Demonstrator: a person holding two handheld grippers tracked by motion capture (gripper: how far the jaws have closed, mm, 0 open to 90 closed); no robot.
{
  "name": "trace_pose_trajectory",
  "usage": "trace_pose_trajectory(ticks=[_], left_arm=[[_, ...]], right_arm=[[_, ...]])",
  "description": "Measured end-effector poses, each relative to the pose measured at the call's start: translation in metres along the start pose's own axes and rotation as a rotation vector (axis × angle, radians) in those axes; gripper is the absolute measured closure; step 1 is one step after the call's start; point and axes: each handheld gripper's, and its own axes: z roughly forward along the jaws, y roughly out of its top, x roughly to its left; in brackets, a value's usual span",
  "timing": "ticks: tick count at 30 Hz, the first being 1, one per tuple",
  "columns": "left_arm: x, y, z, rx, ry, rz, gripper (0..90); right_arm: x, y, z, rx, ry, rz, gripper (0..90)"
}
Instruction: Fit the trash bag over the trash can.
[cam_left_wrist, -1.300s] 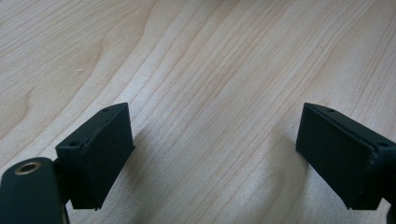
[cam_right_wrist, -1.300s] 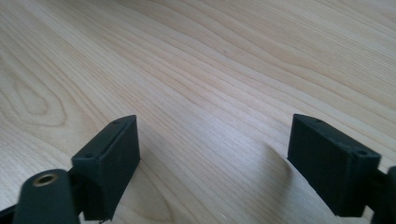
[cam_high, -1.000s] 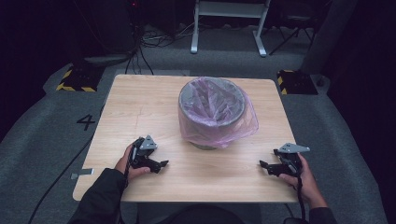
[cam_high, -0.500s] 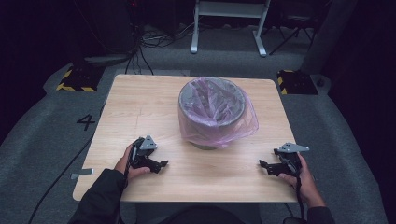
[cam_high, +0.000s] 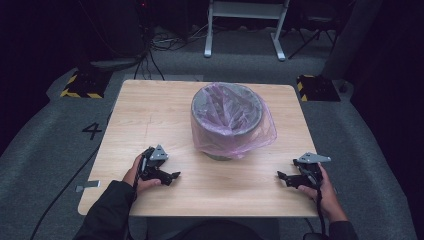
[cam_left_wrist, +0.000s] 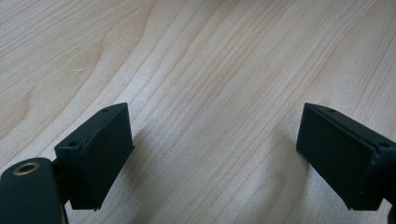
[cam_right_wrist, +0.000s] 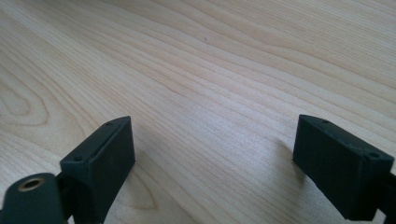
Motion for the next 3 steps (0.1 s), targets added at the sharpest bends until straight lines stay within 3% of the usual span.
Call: trace_pose_trajectory(ticks=[3], left_arm=[[0.0000,0.0000,0.0000,0.000,0.000,0.000,10.6]], right_arm=[[0.0000,0.0000,0.0000,0.001,0.000,0.000,12.9]])
